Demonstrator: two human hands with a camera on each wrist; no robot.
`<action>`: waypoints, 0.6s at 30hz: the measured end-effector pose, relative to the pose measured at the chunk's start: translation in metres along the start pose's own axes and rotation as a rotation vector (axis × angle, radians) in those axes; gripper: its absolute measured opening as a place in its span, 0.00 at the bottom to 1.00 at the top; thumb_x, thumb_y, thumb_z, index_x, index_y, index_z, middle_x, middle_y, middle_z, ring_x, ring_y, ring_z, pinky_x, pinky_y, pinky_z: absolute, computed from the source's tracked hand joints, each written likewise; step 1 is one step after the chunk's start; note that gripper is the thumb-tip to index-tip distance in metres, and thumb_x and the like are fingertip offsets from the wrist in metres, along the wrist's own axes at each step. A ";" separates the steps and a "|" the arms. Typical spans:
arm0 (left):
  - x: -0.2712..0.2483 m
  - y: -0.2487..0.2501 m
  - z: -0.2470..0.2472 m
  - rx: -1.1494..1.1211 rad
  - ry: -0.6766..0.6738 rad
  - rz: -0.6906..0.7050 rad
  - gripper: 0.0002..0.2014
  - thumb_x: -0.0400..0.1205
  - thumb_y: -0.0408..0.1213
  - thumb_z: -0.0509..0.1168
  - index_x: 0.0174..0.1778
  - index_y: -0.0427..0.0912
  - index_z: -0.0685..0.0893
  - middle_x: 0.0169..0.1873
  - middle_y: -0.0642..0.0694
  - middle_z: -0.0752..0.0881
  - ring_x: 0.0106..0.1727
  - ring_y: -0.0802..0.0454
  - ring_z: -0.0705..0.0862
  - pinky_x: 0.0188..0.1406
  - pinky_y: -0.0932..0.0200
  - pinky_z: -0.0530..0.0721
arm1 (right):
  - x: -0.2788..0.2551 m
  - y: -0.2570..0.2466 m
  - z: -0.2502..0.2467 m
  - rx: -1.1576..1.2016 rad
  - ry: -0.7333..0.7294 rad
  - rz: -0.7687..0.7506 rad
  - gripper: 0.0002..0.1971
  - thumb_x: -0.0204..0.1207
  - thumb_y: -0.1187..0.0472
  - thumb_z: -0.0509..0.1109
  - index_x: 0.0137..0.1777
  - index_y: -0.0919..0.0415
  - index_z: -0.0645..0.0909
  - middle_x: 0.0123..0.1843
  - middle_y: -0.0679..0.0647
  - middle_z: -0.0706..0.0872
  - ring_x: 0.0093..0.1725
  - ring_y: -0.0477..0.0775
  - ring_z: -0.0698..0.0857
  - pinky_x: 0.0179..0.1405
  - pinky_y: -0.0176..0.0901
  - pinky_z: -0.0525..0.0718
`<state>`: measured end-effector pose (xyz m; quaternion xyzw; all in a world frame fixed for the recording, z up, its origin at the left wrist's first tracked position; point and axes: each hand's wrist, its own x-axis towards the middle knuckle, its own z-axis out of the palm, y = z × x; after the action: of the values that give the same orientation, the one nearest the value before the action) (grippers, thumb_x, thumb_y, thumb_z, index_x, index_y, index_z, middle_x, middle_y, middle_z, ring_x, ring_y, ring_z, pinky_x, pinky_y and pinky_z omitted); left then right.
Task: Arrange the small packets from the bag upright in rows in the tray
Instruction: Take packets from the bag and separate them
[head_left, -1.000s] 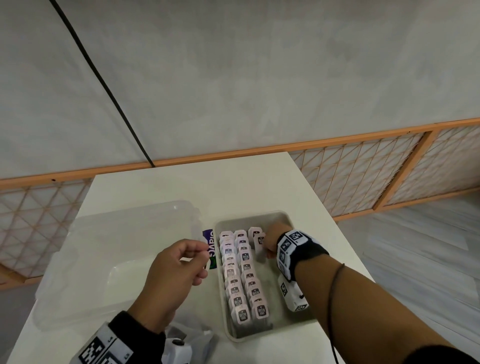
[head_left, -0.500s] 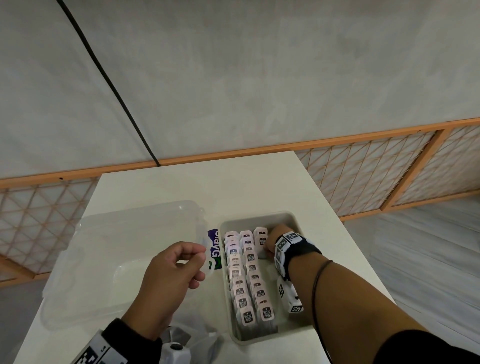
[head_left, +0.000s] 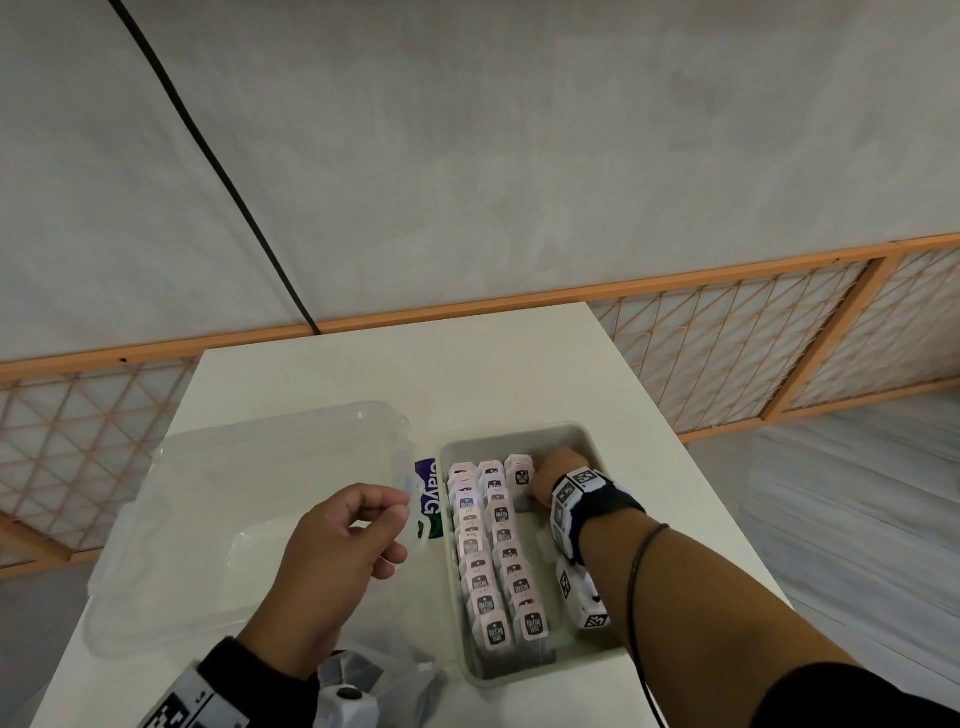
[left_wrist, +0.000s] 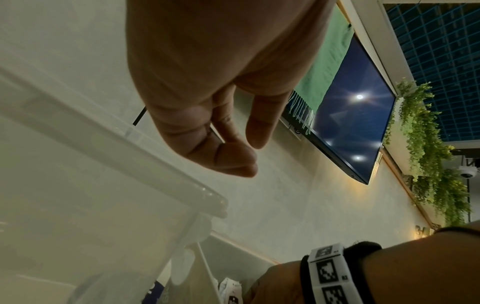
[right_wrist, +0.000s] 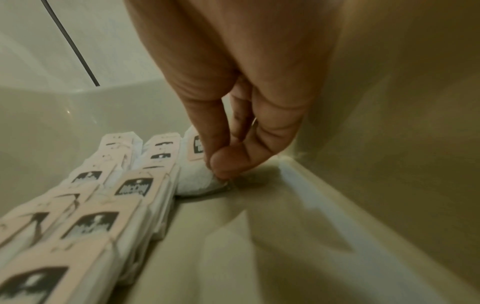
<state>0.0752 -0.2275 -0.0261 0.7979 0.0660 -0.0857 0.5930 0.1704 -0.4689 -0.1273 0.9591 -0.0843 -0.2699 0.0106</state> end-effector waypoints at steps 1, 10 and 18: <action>0.000 0.000 -0.001 -0.002 0.000 0.001 0.05 0.80 0.32 0.68 0.43 0.45 0.88 0.38 0.45 0.87 0.30 0.52 0.86 0.33 0.56 0.84 | -0.002 0.000 -0.001 -0.012 -0.008 -0.002 0.16 0.84 0.55 0.58 0.64 0.60 0.81 0.65 0.56 0.83 0.66 0.57 0.81 0.61 0.45 0.79; -0.017 0.013 -0.041 0.103 -0.009 0.088 0.08 0.80 0.32 0.67 0.41 0.50 0.89 0.29 0.53 0.85 0.25 0.57 0.79 0.31 0.57 0.78 | -0.021 0.001 -0.023 -0.037 -0.057 -0.066 0.19 0.80 0.46 0.64 0.61 0.59 0.81 0.66 0.58 0.83 0.66 0.59 0.81 0.64 0.49 0.79; -0.060 -0.007 -0.118 0.608 -0.100 0.039 0.08 0.80 0.42 0.66 0.37 0.55 0.88 0.31 0.59 0.87 0.32 0.65 0.82 0.30 0.71 0.77 | -0.114 -0.022 -0.083 0.099 0.142 -0.230 0.08 0.71 0.59 0.75 0.43 0.64 0.88 0.30 0.50 0.84 0.29 0.46 0.82 0.30 0.39 0.82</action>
<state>0.0219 -0.1127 0.0139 0.9346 -0.0071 -0.1295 0.3313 0.1213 -0.4307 0.0007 0.9786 0.0138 -0.1960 -0.0617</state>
